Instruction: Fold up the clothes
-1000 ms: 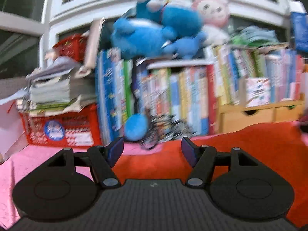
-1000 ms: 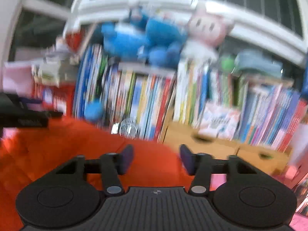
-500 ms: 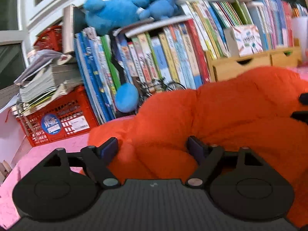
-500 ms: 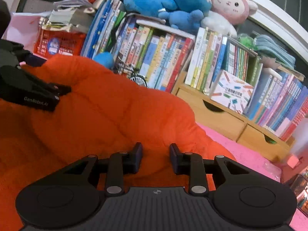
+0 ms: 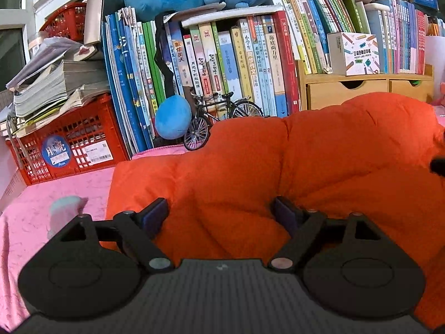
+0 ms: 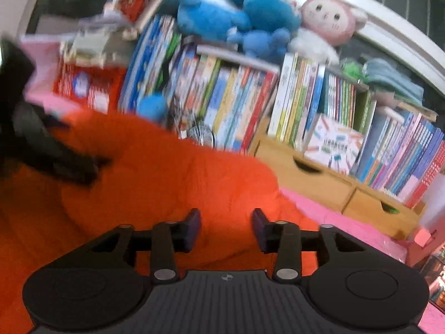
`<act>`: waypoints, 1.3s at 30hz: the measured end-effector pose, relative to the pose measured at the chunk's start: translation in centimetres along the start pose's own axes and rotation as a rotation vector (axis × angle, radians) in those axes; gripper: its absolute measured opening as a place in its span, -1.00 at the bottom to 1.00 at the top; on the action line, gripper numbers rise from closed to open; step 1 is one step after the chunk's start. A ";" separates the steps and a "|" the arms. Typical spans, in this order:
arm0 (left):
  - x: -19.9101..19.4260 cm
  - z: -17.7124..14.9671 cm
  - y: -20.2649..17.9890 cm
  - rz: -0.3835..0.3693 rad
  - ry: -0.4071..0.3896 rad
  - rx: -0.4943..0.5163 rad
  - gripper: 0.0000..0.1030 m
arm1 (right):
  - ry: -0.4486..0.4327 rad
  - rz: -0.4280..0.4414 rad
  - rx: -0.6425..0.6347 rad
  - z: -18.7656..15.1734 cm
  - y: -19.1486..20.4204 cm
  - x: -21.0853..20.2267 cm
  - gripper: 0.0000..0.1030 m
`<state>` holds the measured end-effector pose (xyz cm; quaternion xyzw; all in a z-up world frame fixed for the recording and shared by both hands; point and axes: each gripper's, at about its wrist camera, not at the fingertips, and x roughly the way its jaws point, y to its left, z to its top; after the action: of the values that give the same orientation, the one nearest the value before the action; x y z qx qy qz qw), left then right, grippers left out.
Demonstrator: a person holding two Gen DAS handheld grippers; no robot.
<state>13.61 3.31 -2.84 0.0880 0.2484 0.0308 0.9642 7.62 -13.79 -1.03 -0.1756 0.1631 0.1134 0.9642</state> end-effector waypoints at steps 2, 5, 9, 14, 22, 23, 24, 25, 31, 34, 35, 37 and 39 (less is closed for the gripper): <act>0.1 0.0 0.1 -0.003 0.005 -0.002 0.63 | -0.062 0.012 0.007 1.1 -0.1 -0.6 0.13; 0.3 0.0 0.2 -0.008 0.014 -0.006 0.63 | -0.114 0.018 -0.002 2.7 0.5 0.2 0.25; 0.5 -0.1 0.2 -0.007 0.026 -0.006 0.65 | -0.072 0.016 -0.058 3.1 2.6 3.5 0.26; 0.8 -0.1 0.1 -0.006 0.046 0.001 0.73 | 0.002 -0.089 -0.240 0.1 5.0 6.8 0.27; 1.9 -0.2 1.3 -0.068 0.103 -0.060 0.94 | 0.027 -0.134 -0.138 -1.2 1.7 5.9 0.38; 2.2 -0.2 1.6 -0.084 0.116 -0.079 1.00 | 0.045 -0.103 -0.082 -1.3 0.8 6.2 0.39; 2.4 -0.3 1.9 -0.096 0.126 -0.096 1.00 | 0.065 -0.070 -0.027 -1.4 0.0 6.4 0.43; 2.6 -0.3 2.2 -0.106 0.135 -0.113 1.00 | 0.090 -0.027 0.015 -1.4 -0.7 6.9 0.45; 2.7 -0.5 2.8 -0.143 0.141 -0.163 1.00 | 0.171 0.153 0.201 -1.9 -3.4 8.7 0.63; 2.5 -0.6 3.3 -0.163 0.131 -0.183 1.00 | 0.169 0.175 0.221 -2.1 -3.5 8.5 0.67; 2.5 -0.6 3.4 -0.168 0.130 -0.188 1.00 | 0.155 0.167 0.221 -2.0 -3.5 8.2 0.67; 2.5 -0.6 3.6 -0.175 0.129 -0.195 1.00 | 0.116 0.141 0.219 -1.7 -3.5 6.9 0.67; 2.5 -0.5 3.8 -0.180 0.129 -0.202 1.00 | 0.064 0.106 0.214 -1.2 -3.5 5.1 0.67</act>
<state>15.49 7.39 -3.77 -0.0342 0.3122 -0.0255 0.9490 12.93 -16.65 -2.80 -0.0663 0.2142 0.1404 0.9644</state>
